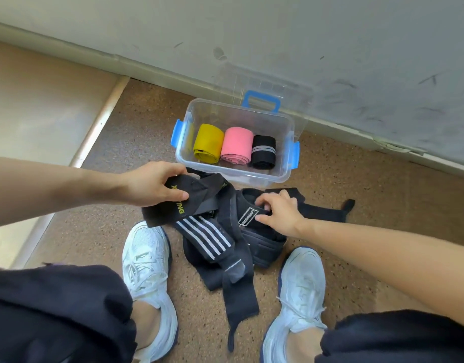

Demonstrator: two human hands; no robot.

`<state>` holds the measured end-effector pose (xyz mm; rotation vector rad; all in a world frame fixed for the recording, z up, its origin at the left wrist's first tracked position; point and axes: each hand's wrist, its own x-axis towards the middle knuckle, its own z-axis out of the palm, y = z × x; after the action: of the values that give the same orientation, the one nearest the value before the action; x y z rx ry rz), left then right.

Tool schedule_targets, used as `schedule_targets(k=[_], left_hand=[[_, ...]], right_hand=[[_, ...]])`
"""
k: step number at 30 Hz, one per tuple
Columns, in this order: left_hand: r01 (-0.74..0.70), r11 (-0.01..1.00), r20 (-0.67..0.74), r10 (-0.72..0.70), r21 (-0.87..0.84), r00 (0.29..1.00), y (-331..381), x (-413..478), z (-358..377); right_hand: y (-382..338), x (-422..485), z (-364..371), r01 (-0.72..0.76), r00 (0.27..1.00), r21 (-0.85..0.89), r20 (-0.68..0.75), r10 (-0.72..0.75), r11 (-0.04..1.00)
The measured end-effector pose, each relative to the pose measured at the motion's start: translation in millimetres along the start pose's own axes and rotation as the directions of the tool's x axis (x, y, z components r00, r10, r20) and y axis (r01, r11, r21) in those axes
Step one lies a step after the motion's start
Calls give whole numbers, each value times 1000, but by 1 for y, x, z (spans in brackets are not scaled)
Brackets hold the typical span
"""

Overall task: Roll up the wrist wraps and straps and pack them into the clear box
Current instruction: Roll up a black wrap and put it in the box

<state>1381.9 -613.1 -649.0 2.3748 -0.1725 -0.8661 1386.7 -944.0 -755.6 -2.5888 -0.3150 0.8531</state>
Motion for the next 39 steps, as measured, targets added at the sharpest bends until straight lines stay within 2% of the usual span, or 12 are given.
schedule_targets(k=[5, 12, 18, 19, 21, 23, 25, 27, 30, 32, 34, 39], left_hand=[[-10, 999, -43, 12, 34, 999, 2, 5, 5], [-144, 990, -101, 143, 2, 985, 29, 12, 8], [-213, 977, -202, 204, -20, 958, 51, 16, 0], [-215, 976, -210, 207, -18, 956, 53, 16, -1], [-223, 974, -219, 212, -29, 952, 59, 18, -4], [-236, 970, -222, 219, -55, 950, 67, 19, -7], [-252, 965, -226, 230, -73, 947, 75, 20, -8], [-266, 961, -215, 244, -77, 946, 82, 21, -10], [-272, 958, -204, 250, -87, 946, 87, 23, -13], [-271, 957, -219, 245, -99, 945, 88, 24, -15], [-261, 961, -238, 233, -95, 943, 88, 26, -17], [-240, 958, -229, 201, -156, 952, 92, 28, -29]], right_hand=[[36, -12, -22, -16, 984, 34, 179, 9, 999], [41, -22, -109, 88, 961, -155, 274, -43, 984], [25, -41, -189, 34, 927, -236, 370, 58, 971], [25, -44, -201, 17, 937, -268, 340, 78, 963], [25, -50, -223, -26, 983, -263, 169, 73, 964], [26, -56, -235, -50, 999, -146, 8, 52, 988], [23, -61, -238, -71, 997, -38, 40, 72, 997], [20, -65, -234, -98, 978, -55, 182, 107, 994], [14, -66, -222, -98, 918, -230, 355, 178, 968], [11, -62, -214, -65, 895, -339, 396, 205, 939], [10, -59, -209, -47, 912, -359, 364, 186, 932], [-3, -54, -211, 32, 992, -200, 128, -6, 979]])
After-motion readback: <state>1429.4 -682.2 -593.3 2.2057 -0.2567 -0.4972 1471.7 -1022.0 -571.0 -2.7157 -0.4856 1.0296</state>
